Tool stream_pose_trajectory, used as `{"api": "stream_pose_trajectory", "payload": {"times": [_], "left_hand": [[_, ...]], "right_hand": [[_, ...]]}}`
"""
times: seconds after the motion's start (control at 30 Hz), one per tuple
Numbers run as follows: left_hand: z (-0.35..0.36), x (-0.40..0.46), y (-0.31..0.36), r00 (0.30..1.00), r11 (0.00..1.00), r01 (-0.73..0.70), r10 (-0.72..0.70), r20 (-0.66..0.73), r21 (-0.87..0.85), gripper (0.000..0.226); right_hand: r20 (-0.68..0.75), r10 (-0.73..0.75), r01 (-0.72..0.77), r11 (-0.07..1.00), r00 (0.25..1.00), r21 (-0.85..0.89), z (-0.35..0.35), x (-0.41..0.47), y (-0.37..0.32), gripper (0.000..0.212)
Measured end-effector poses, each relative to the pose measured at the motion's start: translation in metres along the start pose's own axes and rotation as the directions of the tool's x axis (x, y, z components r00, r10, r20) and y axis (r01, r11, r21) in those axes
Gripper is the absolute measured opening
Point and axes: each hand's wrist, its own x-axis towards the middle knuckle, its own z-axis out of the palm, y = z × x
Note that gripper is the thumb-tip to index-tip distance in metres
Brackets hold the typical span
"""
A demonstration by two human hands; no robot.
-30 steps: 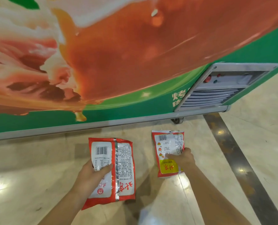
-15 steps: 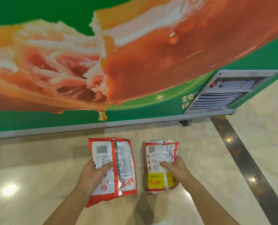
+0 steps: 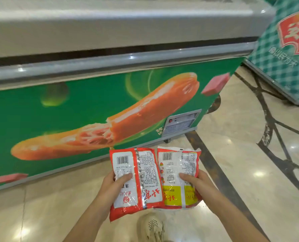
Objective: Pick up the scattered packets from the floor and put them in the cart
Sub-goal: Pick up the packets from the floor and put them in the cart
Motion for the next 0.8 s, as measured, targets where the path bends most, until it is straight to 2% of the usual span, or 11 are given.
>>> {"api": "stream_pose_trajectory", "payload": {"times": [0.2, 0.27, 0.33, 0.43, 0.5, 0.53, 0.63, 0.8], "left_hand": [[0.069, -0.183, 0.115, 0.984, 0.972, -0.107, 0.073, 0.163, 0.211, 0.017], [0.102, -0.238, 0.147, 0.964, 0.928, -0.198, 0.127, 0.232, 0.317, 0.017], [0.145, -0.282, 0.167, 0.921, 0.828, -0.365, 0.255, 0.295, 0.425, 0.015], [0.220, -0.347, 0.186, 0.815, 0.600, -0.579, 0.403, 0.416, 0.552, 0.023], [0.277, -0.388, 0.185, 0.755, 0.430, -0.652, 0.438, 0.487, 0.625, 0.031], [0.306, -0.408, 0.181, 0.729, 0.375, -0.679, 0.441, 0.523, 0.631, 0.033], [0.399, -0.466, 0.157, 0.616, 0.250, -0.783, 0.439, 0.654, 0.570, 0.031], [0.553, -0.563, 0.095, 0.484, 0.182, -0.874, 0.397, 0.780, 0.450, 0.033]], "right_hand": [[-0.180, -0.041, 0.060, 0.993, 0.983, 0.103, -0.074, -0.206, -0.097, 0.030], [-0.271, -0.053, 0.091, 0.988, 0.961, 0.128, -0.106, -0.267, -0.120, 0.033], [-0.363, -0.079, 0.120, 0.988, 0.929, 0.094, -0.140, -0.324, -0.136, 0.029], [-0.536, -0.152, 0.152, 0.987, 0.830, -0.045, -0.197, -0.401, -0.145, 0.030], [-0.627, -0.171, 0.135, 0.985, 0.760, -0.105, -0.238, -0.452, -0.140, 0.034], [-0.659, -0.169, 0.117, 0.986, 0.733, -0.123, -0.259, -0.477, -0.136, 0.034], [-0.760, -0.180, 0.092, 0.983, 0.624, -0.157, -0.328, -0.550, -0.115, 0.036], [-0.900, -0.149, 0.088, 0.988, 0.409, -0.124, -0.462, -0.669, -0.059, 0.039]]}}
